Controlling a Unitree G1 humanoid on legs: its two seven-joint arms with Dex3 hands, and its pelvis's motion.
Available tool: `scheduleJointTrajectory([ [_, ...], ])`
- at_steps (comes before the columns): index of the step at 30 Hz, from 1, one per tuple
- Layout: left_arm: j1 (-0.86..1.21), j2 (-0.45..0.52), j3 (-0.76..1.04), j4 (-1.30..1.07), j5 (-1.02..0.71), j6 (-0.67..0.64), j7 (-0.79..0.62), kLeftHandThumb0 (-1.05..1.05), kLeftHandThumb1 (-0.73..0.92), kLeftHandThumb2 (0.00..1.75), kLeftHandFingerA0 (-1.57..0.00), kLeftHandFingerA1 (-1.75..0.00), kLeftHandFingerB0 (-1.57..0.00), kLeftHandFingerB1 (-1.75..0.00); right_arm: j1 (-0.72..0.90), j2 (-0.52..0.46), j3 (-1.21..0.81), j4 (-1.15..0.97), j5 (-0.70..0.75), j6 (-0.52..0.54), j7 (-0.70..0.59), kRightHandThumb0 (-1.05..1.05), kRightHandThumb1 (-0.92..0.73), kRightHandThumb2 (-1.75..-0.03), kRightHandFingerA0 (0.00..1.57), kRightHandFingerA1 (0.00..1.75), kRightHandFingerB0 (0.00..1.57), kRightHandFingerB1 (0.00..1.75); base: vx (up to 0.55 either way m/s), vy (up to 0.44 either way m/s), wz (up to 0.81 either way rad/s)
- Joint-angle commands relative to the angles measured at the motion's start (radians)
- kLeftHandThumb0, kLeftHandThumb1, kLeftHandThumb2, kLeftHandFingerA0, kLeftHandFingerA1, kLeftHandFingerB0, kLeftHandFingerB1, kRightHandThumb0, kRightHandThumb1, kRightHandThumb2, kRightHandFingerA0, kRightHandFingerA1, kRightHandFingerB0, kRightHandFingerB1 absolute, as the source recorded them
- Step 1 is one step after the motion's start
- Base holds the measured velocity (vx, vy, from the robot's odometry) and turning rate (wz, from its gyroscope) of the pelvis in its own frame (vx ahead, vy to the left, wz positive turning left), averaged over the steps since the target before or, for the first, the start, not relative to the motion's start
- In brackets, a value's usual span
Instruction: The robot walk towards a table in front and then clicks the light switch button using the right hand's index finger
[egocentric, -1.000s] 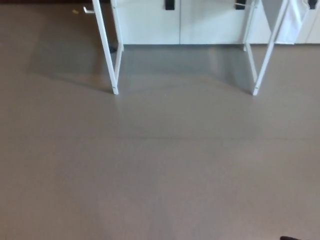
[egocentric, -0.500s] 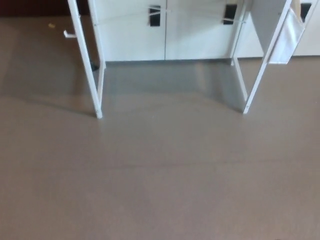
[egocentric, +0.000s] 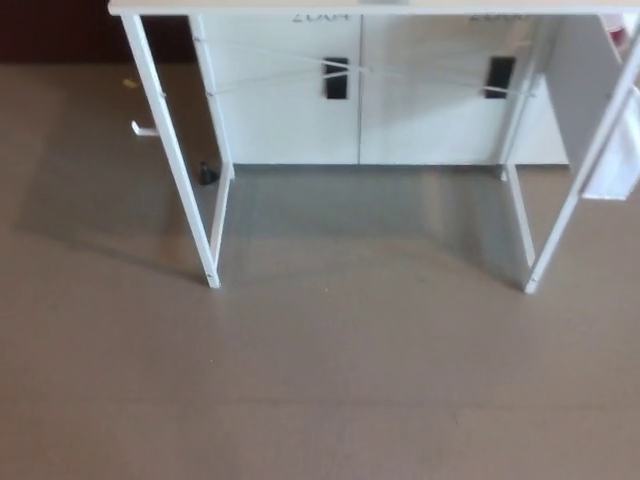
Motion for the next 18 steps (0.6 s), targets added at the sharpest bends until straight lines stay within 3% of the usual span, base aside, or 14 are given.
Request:
scheduleJointTrajectory([
  [1,-0.007,0.014,-0.009,0.0,0.043,-0.007,0.023,-0.09,0.63,0.58,-0.38,-0.37,-0.29,-0.33,-0.004,-0.004,0.0,0.01,-0.002,-0.002,-0.003,-0.23,-0.46,-0.6,0.48,0.52,0.36,0.43,0.21,-0.06,-0.09],
  [6,0.01,0.011,-0.014,-0.016,0.046,-0.003,0.022,-0.09,0.63,0.58,-0.37,-0.37,-0.28,-0.33,0.004,-0.012,0.006,0.019,-0.02,-0.018,-0.007,-0.27,-0.46,-0.62,0.47,0.51,0.36,0.43,0.21,0.021,-0.11],
  [12,0.022,0.006,-0.02,-0.014,0.046,-0.024,0.018,-0.08,0.64,0.59,-0.36,-0.37,-0.27,-0.33,0.007,-0.022,0.005,0.018,-0.022,-0.018,-0.001,-0.28,-0.46,-0.63,0.48,0.53,0.36,0.44,0.31,0.201,0.01],
  [14,-0.001,0.008,-0.021,-0.001,0.052,-0.021,0.027,-0.09,0.64,0.59,-0.37,-0.37,-0.28,-0.32,-0.011,-0.013,0.0,0.023,-0.009,-0.013,-0.001,-0.17,-0.53,-0.55,0.49,0.5,0.38,0.4,0.2,0.072,0.05],
  [16,-0.005,0.01,-0.021,0.016,0.057,-0.03,0.029,-0.12,0.63,0.59,-0.36,-0.37,-0.28,-0.33,-0.007,-0.01,0.002,0.026,-0.01,-0.018,-0.001,-0.21,-0.48,-0.6,0.46,0.52,0.36,0.43,0.16,0.005,0.1],
  [18,0.017,0.006,-0.018,0.032,0.055,-0.052,0.024,-0.13,0.63,0.59,-0.36,-0.38,-0.28,-0.33,0.018,-0.009,0.009,0.028,-0.01,-0.024,0.006,-0.15,-0.54,-0.55,0.48,0.49,0.37,0.39,0.09,-0.056,0.08],
])
